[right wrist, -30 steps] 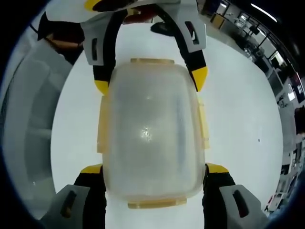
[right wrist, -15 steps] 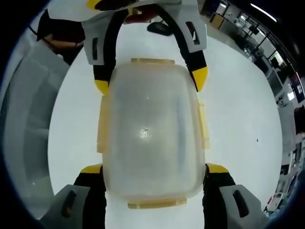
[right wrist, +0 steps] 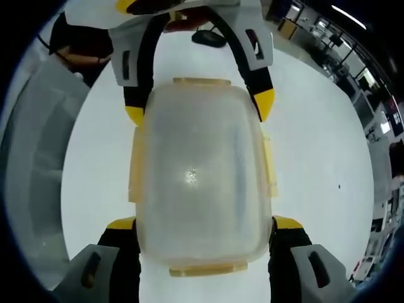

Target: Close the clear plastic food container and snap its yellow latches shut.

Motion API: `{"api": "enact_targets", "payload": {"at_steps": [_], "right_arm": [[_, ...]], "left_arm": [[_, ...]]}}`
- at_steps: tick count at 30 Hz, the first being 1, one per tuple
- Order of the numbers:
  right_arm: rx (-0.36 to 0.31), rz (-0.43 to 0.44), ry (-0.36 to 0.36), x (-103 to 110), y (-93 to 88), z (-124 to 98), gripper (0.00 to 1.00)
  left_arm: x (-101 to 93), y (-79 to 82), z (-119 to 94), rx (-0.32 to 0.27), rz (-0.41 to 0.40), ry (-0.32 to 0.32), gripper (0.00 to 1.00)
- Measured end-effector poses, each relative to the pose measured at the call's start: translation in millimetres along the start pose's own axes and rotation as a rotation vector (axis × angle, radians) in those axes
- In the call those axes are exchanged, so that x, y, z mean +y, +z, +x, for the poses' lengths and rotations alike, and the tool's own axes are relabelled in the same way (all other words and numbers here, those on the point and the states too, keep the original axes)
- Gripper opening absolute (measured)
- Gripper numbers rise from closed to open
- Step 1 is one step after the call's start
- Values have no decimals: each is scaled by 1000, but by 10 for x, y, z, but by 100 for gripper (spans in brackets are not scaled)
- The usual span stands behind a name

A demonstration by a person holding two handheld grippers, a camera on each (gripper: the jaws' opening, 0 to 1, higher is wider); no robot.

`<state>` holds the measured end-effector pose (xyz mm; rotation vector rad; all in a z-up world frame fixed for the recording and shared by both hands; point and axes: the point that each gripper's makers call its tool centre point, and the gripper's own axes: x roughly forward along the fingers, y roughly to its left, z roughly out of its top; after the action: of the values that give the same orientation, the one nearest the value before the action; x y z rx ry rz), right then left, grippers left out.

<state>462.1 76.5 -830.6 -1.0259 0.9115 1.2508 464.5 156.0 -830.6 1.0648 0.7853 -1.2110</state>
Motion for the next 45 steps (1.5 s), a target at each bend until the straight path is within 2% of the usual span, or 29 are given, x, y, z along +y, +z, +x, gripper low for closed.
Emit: {"api": "enact_targets", "payload": {"at_steps": [13,16,27,33,37,40,43,45], "right_arm": [[5,0,-9,9,1,-5,85],[7,-1,-15,9,0,4,86],[-3,3,-16,2,8,-9,86],[-2,-2,-36,-18,6,6,87],[-22,43,-53,-52,14,-20,88],[-29,37,-70,-63,10,-48,89],[-41,49,-79,-73,34,-100,88],[-47,49,-92,-90,37,-133,89]], "left_arm": [[2,6,-9,-4,-2,6,86],[-5,10,14,-3,-4,24,87],[11,11,-1,10,-1,8,87],[20,15,-8,7,-4,6,87],[21,31,-15,0,-22,10,88],[17,41,-29,-2,-27,15,89],[49,78,-71,-21,-25,35,94],[55,97,-101,-30,-41,35,94]]}}
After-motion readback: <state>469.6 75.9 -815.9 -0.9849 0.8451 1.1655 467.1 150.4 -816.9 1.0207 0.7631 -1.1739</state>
